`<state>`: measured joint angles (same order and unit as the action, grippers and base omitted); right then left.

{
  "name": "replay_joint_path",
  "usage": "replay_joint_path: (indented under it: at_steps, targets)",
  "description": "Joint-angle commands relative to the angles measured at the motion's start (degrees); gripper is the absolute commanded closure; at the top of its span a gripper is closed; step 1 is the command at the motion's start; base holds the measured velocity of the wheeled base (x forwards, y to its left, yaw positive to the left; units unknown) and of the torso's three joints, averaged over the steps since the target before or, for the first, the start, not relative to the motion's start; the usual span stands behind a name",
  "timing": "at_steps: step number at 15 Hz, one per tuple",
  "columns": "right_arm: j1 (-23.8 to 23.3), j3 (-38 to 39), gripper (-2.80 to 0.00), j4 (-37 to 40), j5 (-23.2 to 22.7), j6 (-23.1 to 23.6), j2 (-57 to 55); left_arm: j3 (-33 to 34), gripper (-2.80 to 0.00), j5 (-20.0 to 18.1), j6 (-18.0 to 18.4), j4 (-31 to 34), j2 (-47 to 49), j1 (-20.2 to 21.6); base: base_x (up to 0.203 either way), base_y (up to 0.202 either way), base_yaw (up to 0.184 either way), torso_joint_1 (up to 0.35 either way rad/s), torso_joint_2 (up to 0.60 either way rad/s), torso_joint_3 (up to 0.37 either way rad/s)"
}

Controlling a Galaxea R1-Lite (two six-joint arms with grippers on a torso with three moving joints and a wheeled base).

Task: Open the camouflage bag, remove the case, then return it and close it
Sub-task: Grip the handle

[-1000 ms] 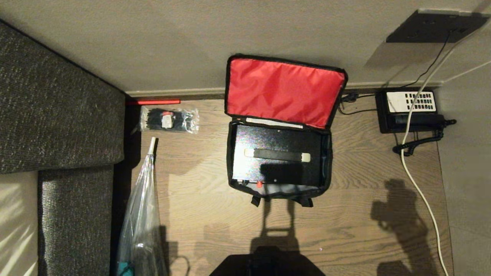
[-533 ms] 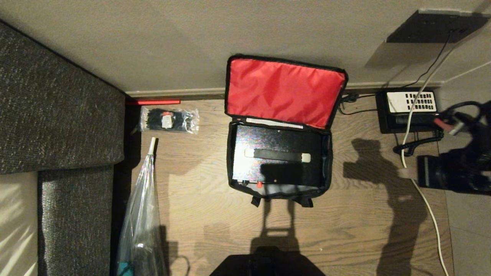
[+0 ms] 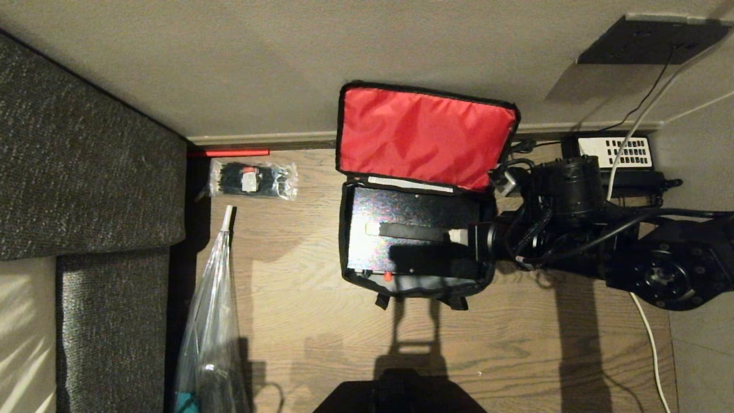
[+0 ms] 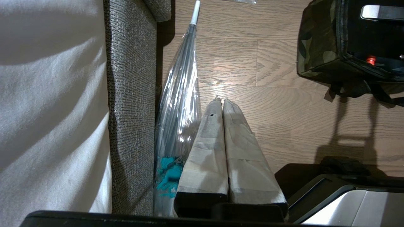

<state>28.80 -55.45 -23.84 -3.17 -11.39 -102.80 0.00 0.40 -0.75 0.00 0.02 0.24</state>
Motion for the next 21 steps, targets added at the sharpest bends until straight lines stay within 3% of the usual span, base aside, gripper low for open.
replay_joint_path:
  at_steps: [1, 5, 7, 8, 12, 16, 19, 21]
  targets:
    - [2.9, -0.9, -2.8, 0.1, 3.8, 1.3, -3.1, 0.2, 0.0, 0.0, 0.0, 0.0, -0.1, 0.0, 0.0, 0.0, 0.0, 0.0, 0.0, 0.0]
    - [7.4, 0.0, -2.8, -1.7, 20.4, 9.5, -7.0, 0.2, 0.0, 0.0, 0.0, 0.0, -0.1, 0.0, 0.0, 0.0, 0.0, 0.0, 0.0, 0.0]
    - [8.6, 0.3, -2.8, -6.6, 32.5, 17.8, -10.0, 0.2, 0.0, 0.0, 0.0, 0.0, -0.1, 0.0, 0.0, 0.0, 0.0, 0.0, 0.0, 0.0]
    - [9.0, 0.7, -2.8, -9.3, 36.4, 22.7, -10.9, 0.2, 0.0, 0.0, 0.0, 0.0, -0.1, 0.0, 0.0, 0.0, 0.0, 0.0, 0.0, 0.0]
    - [10.4, 3.1, -2.8, -23.1, 41.9, 39.6, -12.6, 0.2, 0.0, 0.0, 0.0, 0.0, -0.1, 0.0, 0.0, 0.0, 0.0, 0.0, 0.0, 0.0]
    - [13.4, 6.0, -2.8, -45.1, 42.5, 57.2, -17.5, 0.2, 0.0, 0.0, 0.0, 0.0, -0.1, 0.0, 0.0, 0.0, 0.0, 0.0, 0.0, 0.0]
    - [14.3, 7.7, -2.8, -54.7, 42.5, 64.8, -18.8, 0.2, 0.0, 0.0, 0.0, 0.0, -0.1, 0.0, 0.0, 0.0, 0.0, 0.0, 0.0, 0.0]
    - [14.3, 10.4, -2.8, -55.6, 42.5, 66.9, -19.5, 0.2, 0.0, 0.0, 0.0, 0.0, -0.1, 0.0, 0.0, 0.0, 0.0, 0.0, 0.0, 0.0]
